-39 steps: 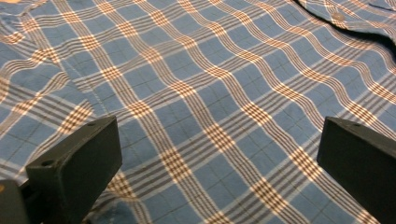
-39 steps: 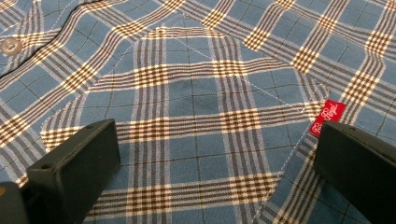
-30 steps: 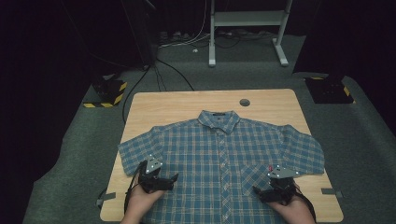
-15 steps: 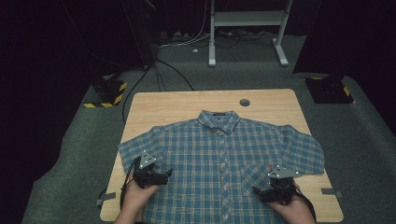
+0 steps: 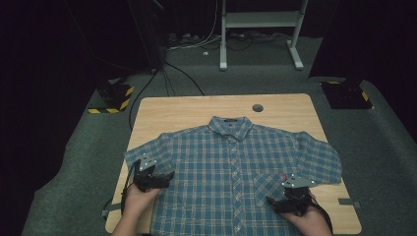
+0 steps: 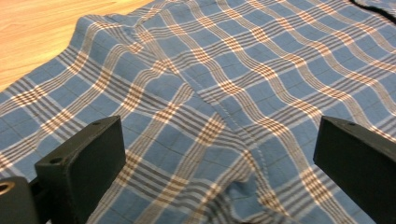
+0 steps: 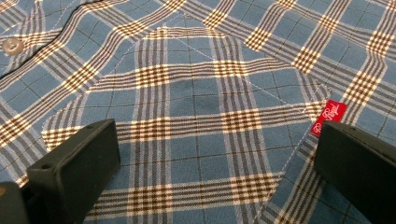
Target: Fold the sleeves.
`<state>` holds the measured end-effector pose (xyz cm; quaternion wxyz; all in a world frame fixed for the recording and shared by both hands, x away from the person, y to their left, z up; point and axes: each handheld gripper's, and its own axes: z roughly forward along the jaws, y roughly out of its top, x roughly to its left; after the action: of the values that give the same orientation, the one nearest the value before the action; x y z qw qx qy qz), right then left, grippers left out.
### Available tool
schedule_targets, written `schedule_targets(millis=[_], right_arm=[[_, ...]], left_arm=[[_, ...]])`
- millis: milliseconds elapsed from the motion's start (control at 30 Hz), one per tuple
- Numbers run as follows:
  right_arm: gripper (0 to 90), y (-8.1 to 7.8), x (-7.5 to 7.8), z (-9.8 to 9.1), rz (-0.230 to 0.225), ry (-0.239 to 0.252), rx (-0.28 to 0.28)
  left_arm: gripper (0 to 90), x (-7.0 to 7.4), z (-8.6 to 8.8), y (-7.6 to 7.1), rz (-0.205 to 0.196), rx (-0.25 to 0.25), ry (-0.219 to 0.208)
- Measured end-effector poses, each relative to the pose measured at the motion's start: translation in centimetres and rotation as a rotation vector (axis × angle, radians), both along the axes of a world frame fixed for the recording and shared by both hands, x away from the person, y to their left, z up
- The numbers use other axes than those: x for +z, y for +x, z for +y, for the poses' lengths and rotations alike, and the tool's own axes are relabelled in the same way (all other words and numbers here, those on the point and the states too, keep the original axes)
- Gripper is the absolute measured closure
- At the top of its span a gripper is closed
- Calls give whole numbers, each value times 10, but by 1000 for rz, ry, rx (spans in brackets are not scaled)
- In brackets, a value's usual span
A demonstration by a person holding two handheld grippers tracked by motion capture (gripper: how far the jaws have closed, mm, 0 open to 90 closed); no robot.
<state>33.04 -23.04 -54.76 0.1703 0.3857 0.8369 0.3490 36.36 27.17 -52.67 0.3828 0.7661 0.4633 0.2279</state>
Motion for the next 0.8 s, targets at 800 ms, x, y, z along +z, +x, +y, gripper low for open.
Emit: schedule_targets(millis=[800], right_arm=[[0, 0, 0, 0, 0, 0, -1]], left_arm=[[38, -4, 40, 21, 15, 81, -15]])
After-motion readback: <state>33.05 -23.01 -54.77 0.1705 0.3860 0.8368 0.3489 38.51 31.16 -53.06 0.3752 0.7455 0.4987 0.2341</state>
